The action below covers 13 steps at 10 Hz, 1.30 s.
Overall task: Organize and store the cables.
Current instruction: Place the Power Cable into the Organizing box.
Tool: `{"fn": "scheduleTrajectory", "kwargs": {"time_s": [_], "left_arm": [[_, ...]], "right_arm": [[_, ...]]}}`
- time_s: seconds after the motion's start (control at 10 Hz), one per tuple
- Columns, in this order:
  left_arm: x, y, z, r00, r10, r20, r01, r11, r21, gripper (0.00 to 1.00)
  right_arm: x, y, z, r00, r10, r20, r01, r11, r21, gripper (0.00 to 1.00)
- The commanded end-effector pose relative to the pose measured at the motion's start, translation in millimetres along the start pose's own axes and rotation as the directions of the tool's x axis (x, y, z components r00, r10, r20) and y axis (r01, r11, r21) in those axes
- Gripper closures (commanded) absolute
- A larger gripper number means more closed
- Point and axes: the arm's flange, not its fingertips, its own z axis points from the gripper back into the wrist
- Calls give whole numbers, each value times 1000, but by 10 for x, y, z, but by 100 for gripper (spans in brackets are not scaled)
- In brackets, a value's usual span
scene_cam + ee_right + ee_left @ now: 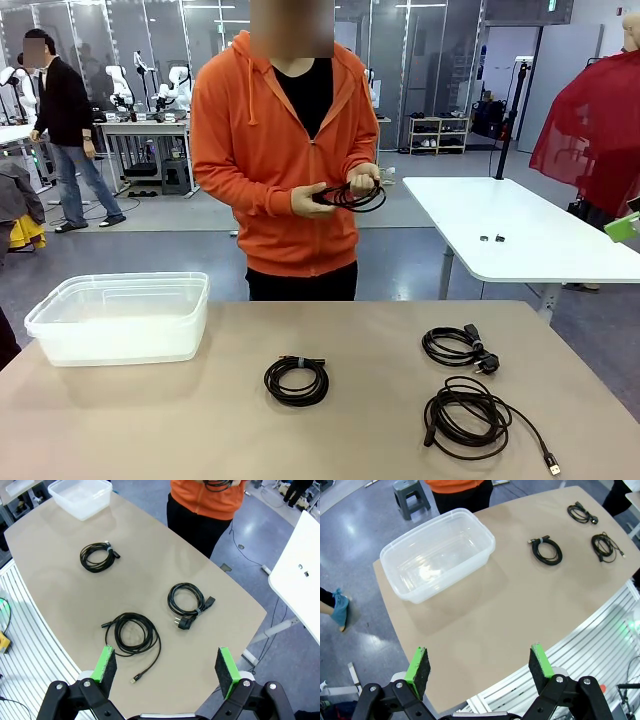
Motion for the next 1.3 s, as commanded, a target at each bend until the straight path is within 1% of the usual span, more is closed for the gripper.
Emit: {"fn": "scheduleTrajectory", "kwargs": {"time_s": [0.0, 1.2], "left_arm": [[1, -15, 12, 1000, -11, 4, 11, 1000, -2, 0], [1, -15, 12, 1000, -11, 4, 11, 1000, -2, 0]], "right_arm": [[-9, 3, -3, 1000, 3, -3, -3, 1000, 1, 0], [-9, 3, -3, 1000, 3, -3, -3, 1000, 1, 0]]}}
